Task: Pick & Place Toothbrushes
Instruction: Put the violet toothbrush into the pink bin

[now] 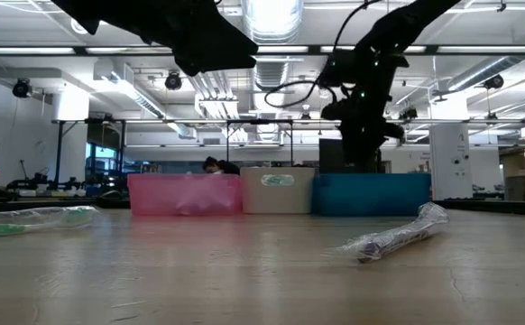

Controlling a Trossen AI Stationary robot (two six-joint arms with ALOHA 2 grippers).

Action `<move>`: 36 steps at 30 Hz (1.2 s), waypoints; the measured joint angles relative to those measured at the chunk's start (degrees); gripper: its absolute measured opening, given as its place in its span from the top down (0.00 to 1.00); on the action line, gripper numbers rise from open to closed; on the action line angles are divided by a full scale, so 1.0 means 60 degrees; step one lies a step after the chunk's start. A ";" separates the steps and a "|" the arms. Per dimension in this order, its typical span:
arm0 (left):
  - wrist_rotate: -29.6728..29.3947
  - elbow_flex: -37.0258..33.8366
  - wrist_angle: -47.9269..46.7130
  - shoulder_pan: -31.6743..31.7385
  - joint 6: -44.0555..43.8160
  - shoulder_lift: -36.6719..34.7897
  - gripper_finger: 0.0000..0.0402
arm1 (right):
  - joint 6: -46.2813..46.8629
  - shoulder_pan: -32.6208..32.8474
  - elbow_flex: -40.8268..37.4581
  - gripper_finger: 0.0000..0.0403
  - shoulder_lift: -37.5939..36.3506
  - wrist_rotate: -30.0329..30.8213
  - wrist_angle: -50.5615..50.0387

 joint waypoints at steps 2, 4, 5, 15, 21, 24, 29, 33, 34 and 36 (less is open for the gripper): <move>0.0000 0.0003 0.0000 0.0000 0.0002 0.0000 0.46 | -0.0075 0.0005 0.0000 0.57 -0.0277 0.0022 0.0042; 0.0000 0.0000 0.0000 0.0000 0.0002 0.0000 0.46 | -0.0126 0.0007 0.0000 0.54 -0.0586 0.0079 0.0102; 0.0000 0.0000 0.0000 0.0000 0.0001 0.0000 0.46 | -0.0135 0.0014 0.0000 0.53 -0.0734 0.0171 0.0102; 0.0001 0.0000 0.0000 0.0000 0.0004 0.0000 0.46 | -0.0146 0.0692 -0.0422 0.49 -0.2322 0.0751 0.0479; 0.0000 0.0004 0.0000 0.0000 0.0004 0.0000 0.46 | -0.0148 0.1443 -0.0723 0.54 -0.3232 0.0776 0.0603; 0.0000 0.0000 0.0000 0.0000 0.0004 0.0000 0.46 | -0.0191 0.1985 -0.1085 0.56 -0.3657 0.0773 0.0915; 0.0000 0.0000 0.0044 0.0000 -0.0011 0.0000 0.46 | -0.0216 0.3113 -0.1763 0.59 -0.4091 0.0773 0.1251; 0.0004 0.0004 -0.0051 0.0000 -0.0130 0.0000 0.46 | -0.0222 0.4101 -0.2120 0.61 -0.4171 0.0782 0.1433; 0.0006 0.0004 -0.0099 0.0000 -0.0245 0.0000 0.46 | -0.0319 0.4357 -0.2179 0.61 -0.4171 0.0826 0.1570; 0.0004 0.0004 -0.0231 0.0002 -0.0595 0.0000 0.46 | -0.0761 0.4947 -0.2240 0.62 -0.4149 0.1068 0.1811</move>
